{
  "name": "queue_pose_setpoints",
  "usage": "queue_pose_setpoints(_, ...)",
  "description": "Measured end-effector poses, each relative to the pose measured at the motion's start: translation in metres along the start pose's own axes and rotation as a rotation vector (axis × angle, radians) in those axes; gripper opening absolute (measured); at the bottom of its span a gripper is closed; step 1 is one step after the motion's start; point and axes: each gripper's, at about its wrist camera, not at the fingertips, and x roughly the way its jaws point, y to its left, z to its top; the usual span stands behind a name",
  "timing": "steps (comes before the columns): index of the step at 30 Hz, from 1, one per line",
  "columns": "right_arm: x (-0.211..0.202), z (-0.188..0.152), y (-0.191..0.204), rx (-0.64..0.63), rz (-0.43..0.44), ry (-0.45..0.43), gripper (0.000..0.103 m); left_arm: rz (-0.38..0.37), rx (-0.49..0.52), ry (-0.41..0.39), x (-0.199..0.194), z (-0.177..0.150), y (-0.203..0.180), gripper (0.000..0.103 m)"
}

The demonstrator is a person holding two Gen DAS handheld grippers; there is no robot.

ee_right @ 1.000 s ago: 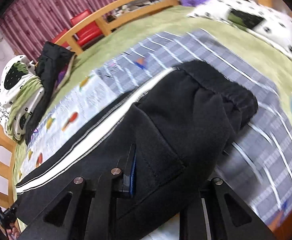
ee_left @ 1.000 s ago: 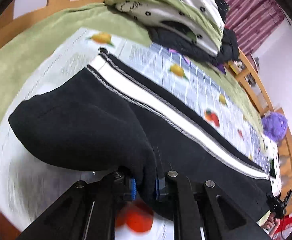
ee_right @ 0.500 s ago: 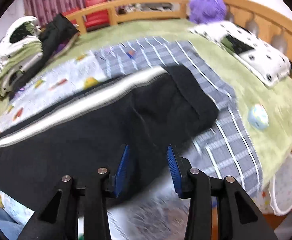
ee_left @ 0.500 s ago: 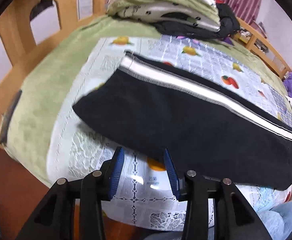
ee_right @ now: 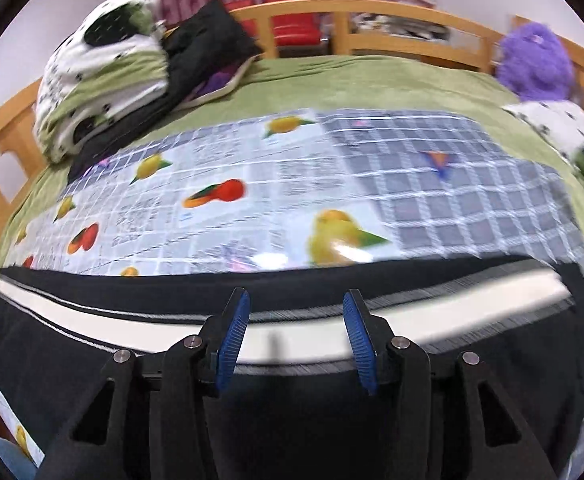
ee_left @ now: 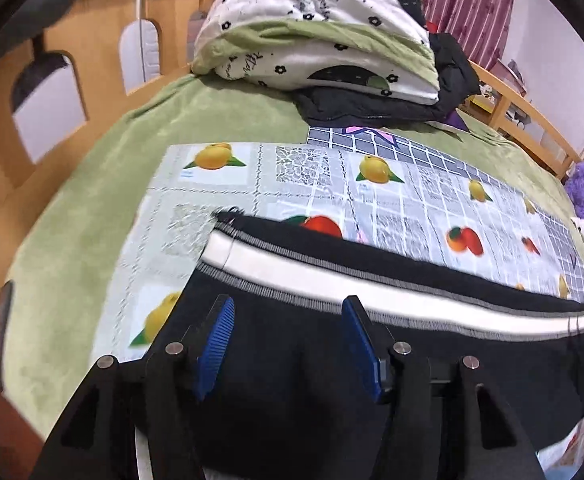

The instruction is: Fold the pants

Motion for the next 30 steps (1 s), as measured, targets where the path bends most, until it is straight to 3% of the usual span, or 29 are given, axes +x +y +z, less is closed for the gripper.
queue_pose_setpoints(5, 0.037, 0.01, 0.033, -0.144, 0.067, 0.041, 0.057, 0.101, 0.03, 0.013, 0.052, 0.032, 0.014, 0.054)
queue_pose_setpoints(8, 0.053, 0.012, 0.047, -0.213, 0.1, 0.083, 0.057, 0.056, -0.029, 0.078, 0.081, 0.043, 0.035, 0.054)
queue_pose_setpoints(11, 0.071, 0.009, 0.061, -0.304, 0.147, 0.151, 0.057, 0.046, 0.0, 0.108, 0.098, 0.043, 0.036, 0.053)
queue_pose_setpoints(13, 0.083, 0.004, 0.07, -0.356, 0.105, 0.175, 0.049, 0.049, 0.003, 0.101, 0.102, 0.04, 0.035, 0.052)
queue_pose_setpoints(14, 0.085, 0.003, 0.072, -0.366, 0.098, 0.179, 0.03, 0.045, -0.015, 0.084, 0.101, 0.037, 0.037, 0.049)
queue_pose_setpoints(15, 0.086, 0.001, 0.074, -0.372, 0.11, 0.181, 0.008, 0.045, -0.026, 0.069, 0.099, 0.037, 0.04, 0.04)
queue_pose_setpoints(16, 0.085, 0.0, 0.076, -0.379, 0.125, 0.184, 0.007, 0.051, -0.036, 0.053, 0.096, 0.036, 0.043, 0.029)
queue_pose_setpoints(18, 0.078, -0.005, 0.083, -0.429, 0.1, 0.156, 0.004, 0.024, -0.042, 0.036, 0.092, 0.036, 0.048, 0.024)
queue_pose_setpoints(20, 0.073, -0.008, 0.087, -0.46, 0.08, 0.148, 0.003, 0.007, -0.019, 0.032, 0.089, 0.036, 0.048, 0.022)
queue_pose_setpoints(22, 0.063, -0.001, 0.081, -0.407, 0.104, 0.11, 0.002, 0.004, 0.004, -0.004, 0.078, 0.038, 0.046, 0.02)
queue_pose_setpoints(26, 0.045, 0.017, 0.07, -0.32, 0.158, 0.026, 0.002, -0.065, -0.066, -0.095, 0.055, 0.049, 0.056, 0.02)
queue_pose_setpoints(30, 0.071, 0.017, 0.069, -0.293, 0.152, 0.072, 0.002, -0.025, -0.076, -0.064, 0.075, 0.053, 0.054, 0.02)
